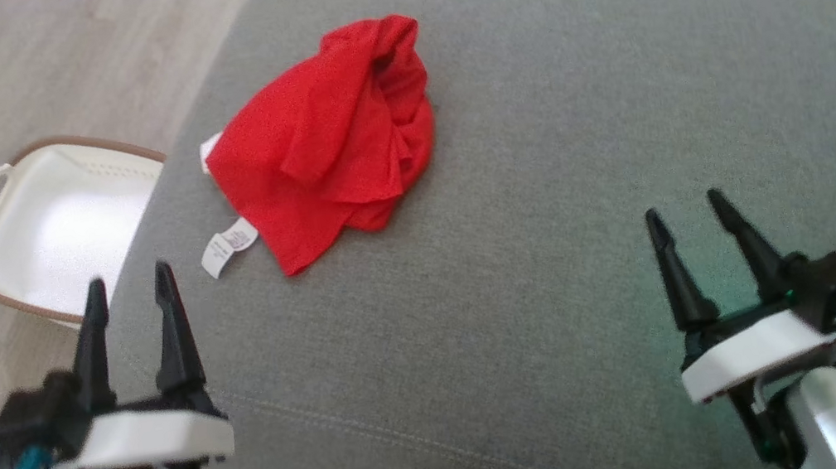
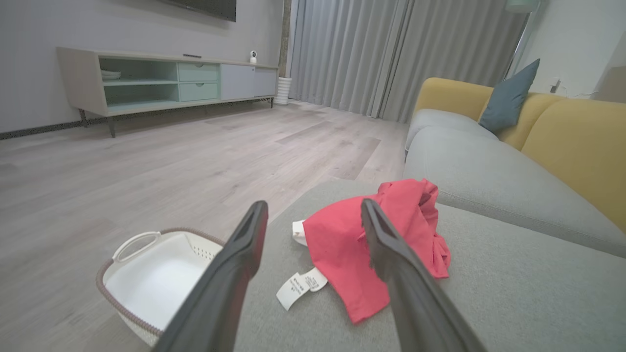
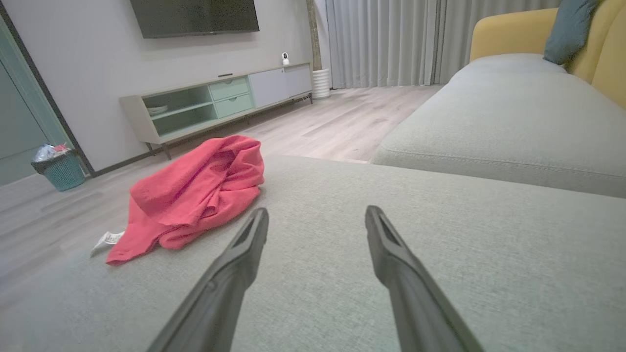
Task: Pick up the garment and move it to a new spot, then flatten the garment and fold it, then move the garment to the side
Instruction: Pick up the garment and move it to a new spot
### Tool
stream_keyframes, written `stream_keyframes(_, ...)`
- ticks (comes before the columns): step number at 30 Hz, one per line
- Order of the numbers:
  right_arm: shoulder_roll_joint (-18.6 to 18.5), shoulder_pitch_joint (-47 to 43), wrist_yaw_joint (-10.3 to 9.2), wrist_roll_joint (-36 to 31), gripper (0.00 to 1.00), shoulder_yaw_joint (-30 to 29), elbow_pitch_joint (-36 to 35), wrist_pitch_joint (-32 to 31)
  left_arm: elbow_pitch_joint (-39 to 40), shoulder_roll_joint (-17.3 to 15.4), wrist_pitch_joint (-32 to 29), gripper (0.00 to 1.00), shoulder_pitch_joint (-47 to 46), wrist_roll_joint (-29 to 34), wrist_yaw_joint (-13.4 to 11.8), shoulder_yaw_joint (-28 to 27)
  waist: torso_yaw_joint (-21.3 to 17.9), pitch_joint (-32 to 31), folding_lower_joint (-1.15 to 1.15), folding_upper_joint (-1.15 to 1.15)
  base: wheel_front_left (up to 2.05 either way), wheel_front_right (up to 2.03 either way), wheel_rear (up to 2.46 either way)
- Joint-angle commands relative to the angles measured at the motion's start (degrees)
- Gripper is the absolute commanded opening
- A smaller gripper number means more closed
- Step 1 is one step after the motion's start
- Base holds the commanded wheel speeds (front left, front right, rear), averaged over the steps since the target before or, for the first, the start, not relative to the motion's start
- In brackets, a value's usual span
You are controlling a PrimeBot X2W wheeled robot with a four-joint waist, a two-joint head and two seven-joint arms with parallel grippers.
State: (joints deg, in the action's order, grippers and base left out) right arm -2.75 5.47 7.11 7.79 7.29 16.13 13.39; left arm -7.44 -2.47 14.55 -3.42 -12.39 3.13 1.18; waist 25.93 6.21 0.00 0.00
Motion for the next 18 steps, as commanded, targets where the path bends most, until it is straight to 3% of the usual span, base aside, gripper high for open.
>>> stream_keyframes(1,-0.1,3.0,0.37,-0.9,1.0,0.3,-2.6,-0.4,1.1,-0.8,0.4,1.0,-4.4,0.9,0.6,-2.4,-1.4,1.9,0.0,0.0,0.0,0.0,0.0)
stream_keyframes(6,-0.1,4.5,0.37,-3.5,1.0,-4.0,-5.9,-1.8,-5.5,-3.5,0.4,1.0,-10.5,2.1,2.6,-2.1,-3.2,5.6,0.0,0.0,0.0,0.0,0.0)
stream_keyframes(11,-0.1,6.3,0.37,-6.0,1.0,-8.3,-10.9,-4.0,-15.4,-8.4,-1.7,1.0,-19.7,0.5,4.0,0.8,-5.1,9.9,0.0,0.0,0.0,0.0,0.0)
stream_keyframes(13,-0.1,7.1,0.37,-7.1,1.0,-9.3,-13.3,-5.2,-18.7,-10.2,-3.5,1.0,-23.6,-0.9,4.3,2.7,-5.7,11.8,0.0,0.0,0.0,0.0,0.0)
stream_keyframes(18,-0.1,8.6,0.37,-8.9,1.0,-10.8,-19.6,-8.2,-26.1,-16.5,-8.1,1.0,-33.9,-11.3,4.3,13.6,-7.8,16.6,0.0,0.0,0.0,0.0,0.0)
